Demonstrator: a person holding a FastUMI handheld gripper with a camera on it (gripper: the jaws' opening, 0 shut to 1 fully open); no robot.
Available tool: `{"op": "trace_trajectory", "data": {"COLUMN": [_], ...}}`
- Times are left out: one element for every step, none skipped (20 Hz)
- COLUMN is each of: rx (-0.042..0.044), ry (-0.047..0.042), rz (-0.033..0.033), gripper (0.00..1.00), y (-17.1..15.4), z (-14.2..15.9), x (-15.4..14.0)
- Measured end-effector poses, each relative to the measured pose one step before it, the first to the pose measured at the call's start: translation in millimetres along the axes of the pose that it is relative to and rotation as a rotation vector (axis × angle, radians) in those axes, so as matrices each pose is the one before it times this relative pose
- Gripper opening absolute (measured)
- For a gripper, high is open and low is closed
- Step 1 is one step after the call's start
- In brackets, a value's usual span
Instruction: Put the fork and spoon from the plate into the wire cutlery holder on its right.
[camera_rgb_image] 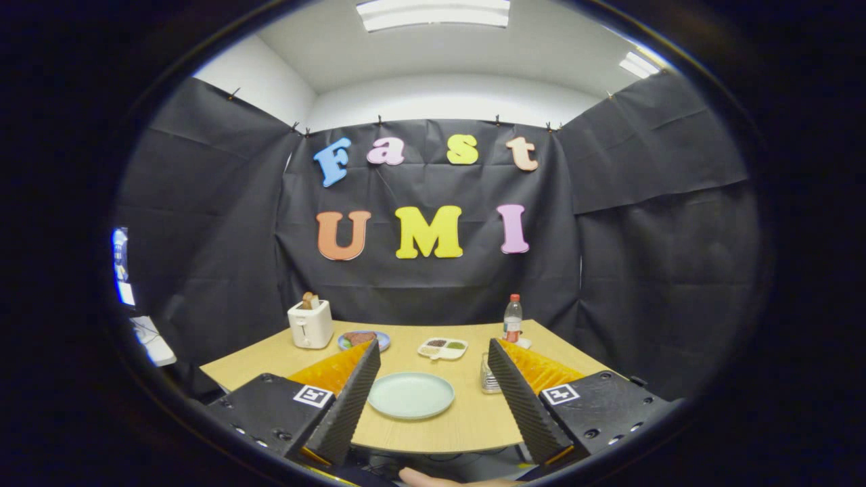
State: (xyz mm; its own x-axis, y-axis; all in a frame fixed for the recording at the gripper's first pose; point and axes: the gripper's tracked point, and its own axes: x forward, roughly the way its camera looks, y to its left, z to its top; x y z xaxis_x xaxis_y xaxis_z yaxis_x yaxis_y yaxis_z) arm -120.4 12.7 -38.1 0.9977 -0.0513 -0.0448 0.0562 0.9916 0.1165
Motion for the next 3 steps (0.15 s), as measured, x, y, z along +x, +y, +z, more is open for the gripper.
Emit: {"op": "trace_trajectory", "data": {"rx": [0.00171, 0.00254, 0.00323], "ry": [-0.00164, -0.00289, -0.00077], "rz": [0.00124, 0.00226, 0.00485], "gripper": [0.96, 0.96, 0.96], "y": [-0.10, -0.16, 0.68], "z": [-0.22, -0.36, -0.06], "x": [-0.46, -0.78, -1.12]}}
